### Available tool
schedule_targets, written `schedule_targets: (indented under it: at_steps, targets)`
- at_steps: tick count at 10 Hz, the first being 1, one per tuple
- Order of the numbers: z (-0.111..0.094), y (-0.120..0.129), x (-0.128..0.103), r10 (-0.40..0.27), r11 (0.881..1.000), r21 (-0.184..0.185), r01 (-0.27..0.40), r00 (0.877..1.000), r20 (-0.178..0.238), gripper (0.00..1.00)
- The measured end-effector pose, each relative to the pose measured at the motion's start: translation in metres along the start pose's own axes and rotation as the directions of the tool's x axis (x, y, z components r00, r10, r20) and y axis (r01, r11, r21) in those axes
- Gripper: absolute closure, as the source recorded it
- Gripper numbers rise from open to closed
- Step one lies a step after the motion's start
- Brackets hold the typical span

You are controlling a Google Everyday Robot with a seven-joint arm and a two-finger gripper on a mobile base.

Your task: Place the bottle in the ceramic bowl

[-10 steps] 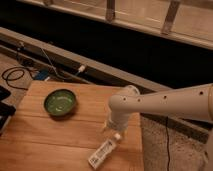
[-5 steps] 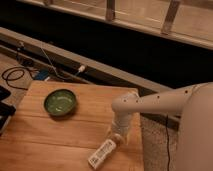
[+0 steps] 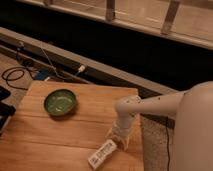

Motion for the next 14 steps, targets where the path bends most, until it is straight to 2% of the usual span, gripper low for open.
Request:
schedule_targets:
  at_steps: [1, 4, 5, 6, 9, 10, 11, 13, 14]
  targets:
    - [-0.004, 0.002, 0.002, -0.009, 1.0, -0.008, 0.009, 1.0, 0.009, 0.55]
    - [-0.022, 0.008, 0.009, -0.033, 0.999, -0.016, 0.034, 0.998, 0.044, 0.81]
    - [-0.03, 0.011, 0.011, -0.043, 0.999, -0.022, 0.045, 0.997, 0.064, 0.93]
    - [-0.035, 0.012, 0.013, -0.052, 0.998, -0.024, 0.054, 0.996, 0.078, 0.98]
    - [-0.066, 0.02, 0.017, -0.085, 0.992, -0.072, 0.1, 0.979, 0.187, 1.0]
    - [-0.081, 0.024, 0.019, -0.096, 0.987, -0.099, 0.122, 0.968, 0.232, 1.0]
    - [-0.101, 0.03, 0.021, -0.119, 0.978, -0.13, 0.163, 0.949, 0.29, 1.0]
    - [-0.121, 0.039, 0.019, -0.145, 0.967, -0.147, 0.206, 0.928, 0.343, 1.0]
    - [-0.129, 0.046, 0.017, -0.165, 0.961, -0.147, 0.235, 0.911, 0.378, 1.0]
